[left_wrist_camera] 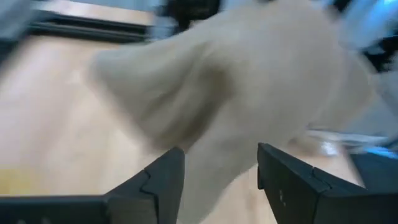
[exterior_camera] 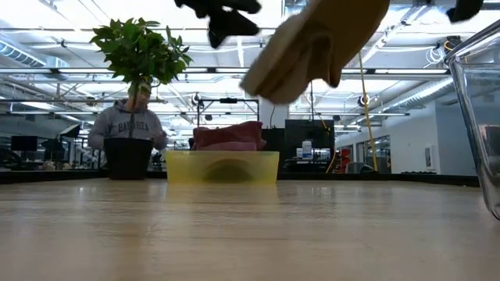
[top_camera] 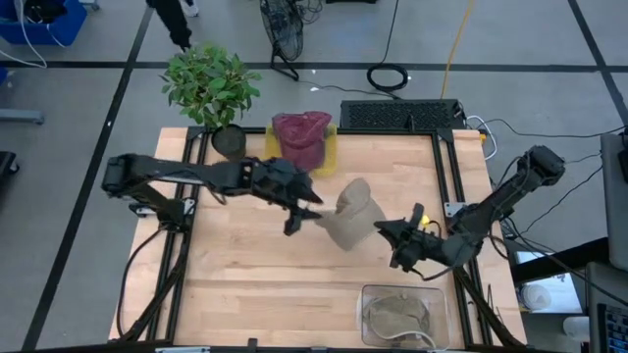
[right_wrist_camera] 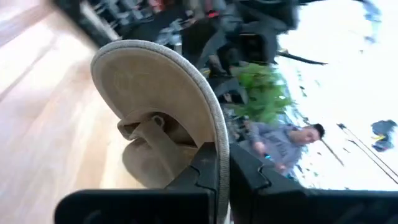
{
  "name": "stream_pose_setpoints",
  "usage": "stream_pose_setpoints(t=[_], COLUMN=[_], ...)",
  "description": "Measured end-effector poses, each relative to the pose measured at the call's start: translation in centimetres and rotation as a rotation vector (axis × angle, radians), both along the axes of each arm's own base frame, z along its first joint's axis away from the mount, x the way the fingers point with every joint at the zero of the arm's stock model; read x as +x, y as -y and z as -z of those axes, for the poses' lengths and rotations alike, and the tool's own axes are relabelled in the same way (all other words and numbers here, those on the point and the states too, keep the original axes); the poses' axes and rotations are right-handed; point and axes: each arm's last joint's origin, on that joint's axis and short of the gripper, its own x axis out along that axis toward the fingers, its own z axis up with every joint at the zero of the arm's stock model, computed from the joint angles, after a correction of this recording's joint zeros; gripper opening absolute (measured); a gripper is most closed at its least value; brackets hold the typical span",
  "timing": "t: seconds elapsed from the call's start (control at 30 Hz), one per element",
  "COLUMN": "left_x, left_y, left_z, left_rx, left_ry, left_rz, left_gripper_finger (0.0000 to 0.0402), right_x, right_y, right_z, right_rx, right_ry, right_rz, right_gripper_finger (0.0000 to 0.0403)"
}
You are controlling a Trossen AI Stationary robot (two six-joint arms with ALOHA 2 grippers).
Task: Pick & Place hat
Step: Put the brown cap into the transparent bin
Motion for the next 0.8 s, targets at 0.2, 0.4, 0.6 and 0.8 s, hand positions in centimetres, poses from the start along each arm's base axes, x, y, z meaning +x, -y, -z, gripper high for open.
stream_pose_setpoints(t=[0.2,0.4,0.6,0.8], left_x=[-3.1,-3.4,-3.0,-2.8], left_y=[0.1,1.2,1.8,1.2], left_z=[-2.5,-2.8,-1.4,-1.4], left_rx=[0.156,0.212,0.272,0.296], left_ry=[0.002,0.02,0.009,0.043], left_rz=[-0.216,-0.223,-0.218,-0.23], left_gripper_finger=[0.0187,0.0171,0.0161,0.0151], right_x=[-1.1,-2.1,-3.1,-4.5], right_y=[-0.8,-2.1,-3.1,-3.9], right_z=[-3.1,-6.2,-8.2,-10.2], right_rx=[0.114,0.284,0.346,0.468], right_ry=[0.115,0.202,0.225,0.269], right_rz=[0.186,0.185,0.139,0.074], right_gripper_finger=[0.0005,0.0005,0.0005,0.0008])
